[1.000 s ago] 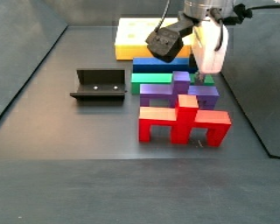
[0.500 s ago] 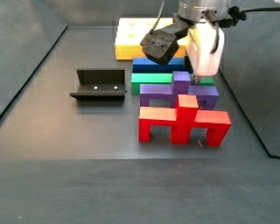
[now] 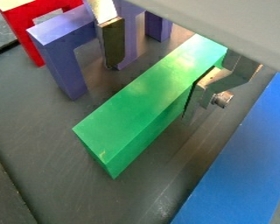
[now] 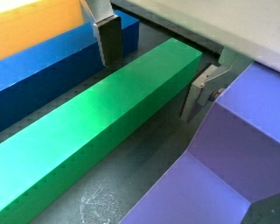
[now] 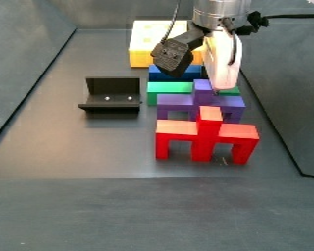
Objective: Pick up the green object. Move up. Move to above the board. Insert the green object.
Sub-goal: Pick up the green object.
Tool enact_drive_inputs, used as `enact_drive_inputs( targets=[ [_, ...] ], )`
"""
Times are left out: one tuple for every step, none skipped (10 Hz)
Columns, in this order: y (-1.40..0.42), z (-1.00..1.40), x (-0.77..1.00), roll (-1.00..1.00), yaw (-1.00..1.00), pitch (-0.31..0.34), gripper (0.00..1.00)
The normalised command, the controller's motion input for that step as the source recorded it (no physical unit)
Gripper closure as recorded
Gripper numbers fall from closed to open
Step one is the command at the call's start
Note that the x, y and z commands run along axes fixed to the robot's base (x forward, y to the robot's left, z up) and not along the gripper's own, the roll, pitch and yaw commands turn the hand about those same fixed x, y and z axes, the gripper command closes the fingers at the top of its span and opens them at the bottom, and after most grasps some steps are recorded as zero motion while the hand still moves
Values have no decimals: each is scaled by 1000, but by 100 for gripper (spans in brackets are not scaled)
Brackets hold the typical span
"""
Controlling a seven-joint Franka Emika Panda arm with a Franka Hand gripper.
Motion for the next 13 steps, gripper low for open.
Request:
enact_drive_inputs(
  targets=[
    [-11, 34, 14, -39, 43, -1, 0],
    [49, 431, 200, -177, 14, 59, 0],
    [17, 463, 3, -187, 0, 9, 0],
    [0, 271, -14, -120, 0, 0, 0],
    [0, -146, -103, 0, 49, -120, 0],
    [0, -280, -29, 0, 80, -141, 0],
    [0, -266, 0, 0, 94, -111, 0],
    [0, -243, 0, 0, 89, -107, 0],
    [0, -211, 0, 0, 71, -84, 0],
    [-11, -234, -29, 1, 34, -84, 0],
    [-37, -180, -46, 0, 23, -94, 0],
    [-14, -277, 0, 0, 51, -114, 0],
    [0, -220, 0, 0, 60, -107, 0]
  ],
)
